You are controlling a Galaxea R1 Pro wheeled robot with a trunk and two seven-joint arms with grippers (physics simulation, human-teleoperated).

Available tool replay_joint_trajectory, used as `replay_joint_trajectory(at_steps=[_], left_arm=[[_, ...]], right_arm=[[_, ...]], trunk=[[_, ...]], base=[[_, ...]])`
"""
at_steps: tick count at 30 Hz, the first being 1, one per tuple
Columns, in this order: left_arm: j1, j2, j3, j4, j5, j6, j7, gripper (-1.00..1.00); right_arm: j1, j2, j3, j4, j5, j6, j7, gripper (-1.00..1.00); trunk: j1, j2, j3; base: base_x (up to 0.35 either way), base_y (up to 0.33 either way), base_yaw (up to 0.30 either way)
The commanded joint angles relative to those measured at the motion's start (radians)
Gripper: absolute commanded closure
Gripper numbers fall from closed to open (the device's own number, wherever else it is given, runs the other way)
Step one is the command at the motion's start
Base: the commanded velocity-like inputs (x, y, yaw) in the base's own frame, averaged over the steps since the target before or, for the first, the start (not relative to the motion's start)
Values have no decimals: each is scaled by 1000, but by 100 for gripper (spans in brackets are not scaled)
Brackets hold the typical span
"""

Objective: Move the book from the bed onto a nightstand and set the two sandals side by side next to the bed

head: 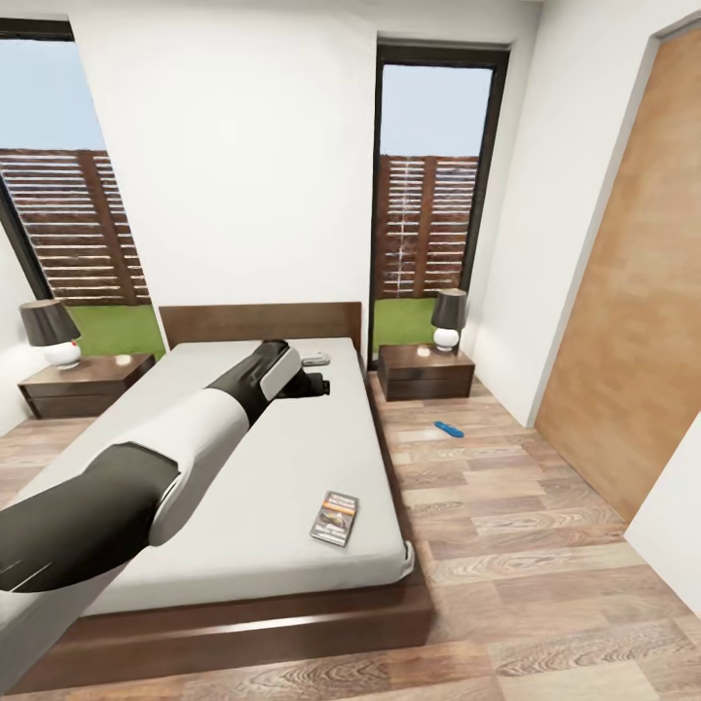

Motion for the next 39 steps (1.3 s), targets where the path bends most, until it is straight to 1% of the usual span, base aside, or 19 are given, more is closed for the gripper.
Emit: replay_joint_trajectory(at_steps=[1, 10, 25, 30, 39], left_arm=[[-1, 0, -5, 2, 9, 2, 6, -100], [-1, 0, -7, 35, 9, 2, -1, -100], [-1, 0, -7, 62, 9, 4, -3, -100], [-1, 0, -7, 67, 8, 5, 0, -100], [-1, 0, -7, 73, 8, 5, 2, -100]], right_arm=[[0, -1, 0, -2, 0, 6, 4, -100], [0, -2, 0, -2, -1, 7, 3, -100], [0, -3, 0, -2, -2, 7, 3, -100], [0, -3, 0, -2, -1, 7, 3, -100], [0, -3, 0, -2, -1, 7, 3, -100]], trunk=[[1, -2, -2], [1, -2, -2], [1, -2, -2], [1, -2, -2], [1, -2, -2]], base=[[148, -314, 0], [133, -334, 0], [90, -342, 0], [16, -109, 0], [4, -27, 0]])
